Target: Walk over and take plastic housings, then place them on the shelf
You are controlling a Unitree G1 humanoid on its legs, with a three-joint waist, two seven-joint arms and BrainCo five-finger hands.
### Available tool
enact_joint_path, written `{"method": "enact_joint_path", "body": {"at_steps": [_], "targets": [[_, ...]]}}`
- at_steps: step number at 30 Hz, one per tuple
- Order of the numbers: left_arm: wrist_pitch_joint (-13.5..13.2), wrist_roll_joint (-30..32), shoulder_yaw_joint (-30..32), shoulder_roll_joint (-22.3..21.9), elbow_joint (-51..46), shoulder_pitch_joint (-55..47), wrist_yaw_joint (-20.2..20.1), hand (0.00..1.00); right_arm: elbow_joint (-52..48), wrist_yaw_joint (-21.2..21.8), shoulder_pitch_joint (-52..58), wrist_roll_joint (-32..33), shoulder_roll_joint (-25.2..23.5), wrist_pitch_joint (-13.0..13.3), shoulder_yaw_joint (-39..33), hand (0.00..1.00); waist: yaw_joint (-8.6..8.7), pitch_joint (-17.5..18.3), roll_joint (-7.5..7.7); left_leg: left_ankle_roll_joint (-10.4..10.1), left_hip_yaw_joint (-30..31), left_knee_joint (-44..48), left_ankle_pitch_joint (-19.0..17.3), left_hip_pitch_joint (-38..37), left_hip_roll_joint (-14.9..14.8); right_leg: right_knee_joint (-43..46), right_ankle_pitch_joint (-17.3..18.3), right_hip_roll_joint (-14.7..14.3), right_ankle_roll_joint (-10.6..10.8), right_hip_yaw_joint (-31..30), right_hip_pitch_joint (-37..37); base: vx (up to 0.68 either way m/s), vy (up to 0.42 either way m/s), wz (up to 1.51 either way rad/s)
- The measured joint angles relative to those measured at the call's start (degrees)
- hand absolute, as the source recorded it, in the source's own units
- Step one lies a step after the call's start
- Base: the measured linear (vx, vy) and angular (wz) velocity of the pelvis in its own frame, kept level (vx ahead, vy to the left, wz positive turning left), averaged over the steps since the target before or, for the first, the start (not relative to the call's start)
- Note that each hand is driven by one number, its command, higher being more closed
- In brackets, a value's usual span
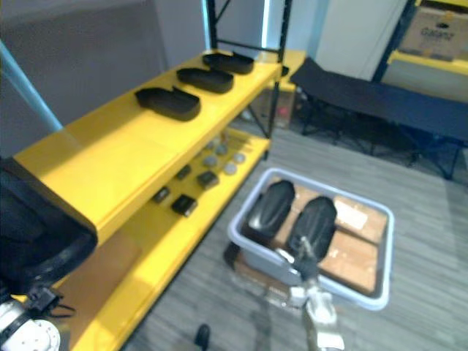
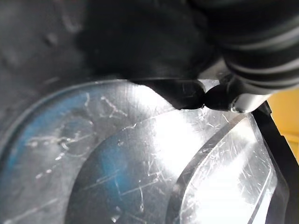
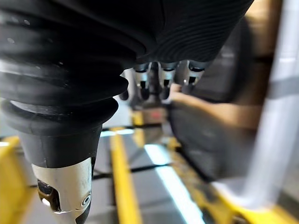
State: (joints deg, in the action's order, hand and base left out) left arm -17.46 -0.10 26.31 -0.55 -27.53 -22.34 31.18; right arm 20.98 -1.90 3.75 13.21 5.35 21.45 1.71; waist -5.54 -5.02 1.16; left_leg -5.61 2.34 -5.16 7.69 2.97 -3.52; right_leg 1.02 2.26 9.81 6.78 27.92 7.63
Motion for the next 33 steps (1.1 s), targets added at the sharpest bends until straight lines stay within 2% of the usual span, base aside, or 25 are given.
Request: {"method": "enact_joint_path", "body": {"at_steps": [1, 4, 8, 11, 16, 18, 20, 21, 23, 24, 25, 29, 31, 32, 33], "targets": [[-0.1, 0.0, 0.0, 0.0, -0.3, 0.0, 0.1, 1.0, -3.9, -0.8, -0.2, 0.0, 0.0, 1.3, 0.0, 0.0, -0.02, -0.1, -0.1, 0.0, -0.3, 0.0, 0.0, 0.0, -0.1, 0.1, 0.0, 0.0, 0.0, -0.3, -0.3, 0.0, -0.004, -0.12], [-0.4, 0.0, 0.0, 0.0, -1.4, 0.1, 0.5, 1.0, -7.4, -0.7, -2.0, 0.0, 0.0, 2.5, 0.0, 0.0, -0.2, -0.4, 0.0, 0.0, -1.5, 0.0, 0.0, -0.4, -0.5, 0.3, 0.0, -0.1, 0.0, -1.5, -0.7, 0.0, -0.007, -0.2], [-0.4, 0.1, -0.1, 0.0, -1.5, 1.3, 2.1, 1.0, -9.9, 0.1, -5.7, 1.9, 0.5, 2.4, 0.1, 0.0, -0.23, -0.7, 0.11, 0.0, -1.6, 0.0, -0.1, -0.8, -0.5, 0.4, 0.1, -0.1, -0.1, -1.5, -0.4, 0.0, -0.006, -0.01], [-0.4, 0.1, 0.0, -0.2, -1.5, 1.1, 2.4, 1.0, -11.7, 1.5, -6.3, 4.2, 0.7, 1.7, 0.3, 0.0, -0.9, -0.7, 0.08, 0.2, -1.0, 0.0, -0.2, -0.8, -0.2, 0.4, 0.3, 0.0, 0.1, -0.8, 0.1, 0.01, -0.011, 0.11], [-0.3, 0.0, 0.0, -0.8, -1.5, 0.8, 2.2, 1.0, -13.6, 1.9, -7.3, 4.5, 0.9, 0.6, 1.4, 0.0, -1.6, -1.1, 0.27, 1.1, 1.2, 0.0, -0.4, 0.6, 0.8, 0.5, 0.7, 0.6, 0.8, 5.2, 2.4, 0.02, -0.018, 0.55], [-0.3, 0.0, 0.0, -1.0, -1.5, 0.9, 1.2, 1.0, -14.0, 1.7, -7.7, 4.5, 1.1, 0.5, 1.2, 0.0, -1.54, -1.6, 0.47, 2.5, -2.3, 0.0, 0.6, 1.4, 0.8, 1.0, 0.8, 1.3, 1.2, 10.4, 4.8, 0.07, -0.027, 1.1], [-0.3, -0.1, 0.0, -1.0, -1.5, 0.8, 0.5, 1.0, -13.9, 0.5, -7.8, 4.5, 1.2, 0.1, 1.2, 0.0, -1.76, -1.6, 0.61, 3.3, -2.7, 0.0, 1.4, 2.2, 1.5, 2.1, 0.9, 2.0, 1.1, 13.6, 6.1, 0.08, 0.039, 1.04], [-0.3, -0.2, 0.0, -1.0, -1.5, 0.8, 0.0, 1.0, -13.9, 0.2, -8.0, 4.4, 1.2, 0.0, 1.2, 0.0, -1.81, -1.7, 0.75, 3.4, -2.3, 0.0, 1.6, 2.2, 1.9, 2.4, 0.9, 2.3, 1.1, 14.5, 6.5, 0.11, 0.113, 1.01], [-0.3, -1.4, -0.1, -1.0, -1.1, 0.8, -2.1, 1.0, -13.9, -1.3, -9.1, 3.9, 1.1, 0.0, 1.2, 0.0, -3.16, -1.8, 0.95, 3.9, 0.6, 0.1, 2.8, 3.2, 3.9, 4.1, 1.2, 3.5, 0.7, 15.1, 6.8, 0.13, 0.163, 0.89], [-0.3, -1.9, -0.1, -1.1, -1.0, 0.8, -2.9, 1.0, -13.9, -1.8, -9.5, 3.8, 1.1, 0.0, 1.2, 0.0, -3.14, -2.2, 0.98, 4.0, 1.7, 0.1, 3.0, 3.3, 4.5, 4.4, 1.3, 3.8, 0.5, 15.4, 7.2, 0.11, 0.179, 1.01], [-0.3, -2.6, 0.0, -1.1, -0.7, 0.8, -4.6, 1.0, -13.8, -2.6, -10.3, 3.0, 1.1, 0.0, 1.1, 0.0, -3.33, -3.0, 1.22, 4.3, 3.6, 0.3, 3.4, 3.1, 5.7, 5.0, 1.9, 4.5, -0.5, 16.1, 8.6, 0.07, 0.149, 0.81], [-0.4, -6.2, 0.0, -1.2, -0.4, -0.8, -7.5, 1.0, -13.8, -3.4, -11.8, 1.6, 1.1, 0.1, 1.1, 0.0, -4.47, -3.3, 0.71, 4.8, 3.7, 0.2, 3.8, 3.1, 6.7, 5.9, 2.7, 5.3, -1.6, 15.5, 8.8, -0.01, 0.083, 0.24], [-1.0, -6.7, 0.0, -1.2, 0.2, -0.7, -7.8, 1.0, -13.8, -3.6, -11.8, 1.5, 1.1, 0.1, 1.2, 0.0, -4.46, -3.8, 0.09, 4.9, 1.4, 0.0, 2.8, 3.1, 6.4, 5.5, 3.5, 5.2, -1.5, 13.8, 8.9, -0.07, 0.035, -0.05], [-1.6, -6.7, 0.0, -1.1, 0.9, -0.2, -8.0, 1.0, -13.8, -3.9, -11.8, 1.5, 1.2, 0.2, 1.2, 0.0, -4.23, -4.2, 0.11, 4.9, -2.1, 0.0, 2.8, 3.1, 5.7, 5.0, 5.2, 5.0, -1.8, 12.7, 8.8, -0.11, -0.02, -0.08], [-2.2, -6.8, -0.1, -1.1, 1.6, 0.4, -8.3, 1.0, -13.8, -4.2, -11.7, 1.5, 1.3, 0.2, 1.2, 0.0, -3.92, -4.8, 0.18, 4.8, -3.3, 0.0, 2.9, 3.2, 5.5, 4.3, 7.5, 5.0, -0.7, 11.3, 8.8, -0.12, -0.028, -0.11]]}}
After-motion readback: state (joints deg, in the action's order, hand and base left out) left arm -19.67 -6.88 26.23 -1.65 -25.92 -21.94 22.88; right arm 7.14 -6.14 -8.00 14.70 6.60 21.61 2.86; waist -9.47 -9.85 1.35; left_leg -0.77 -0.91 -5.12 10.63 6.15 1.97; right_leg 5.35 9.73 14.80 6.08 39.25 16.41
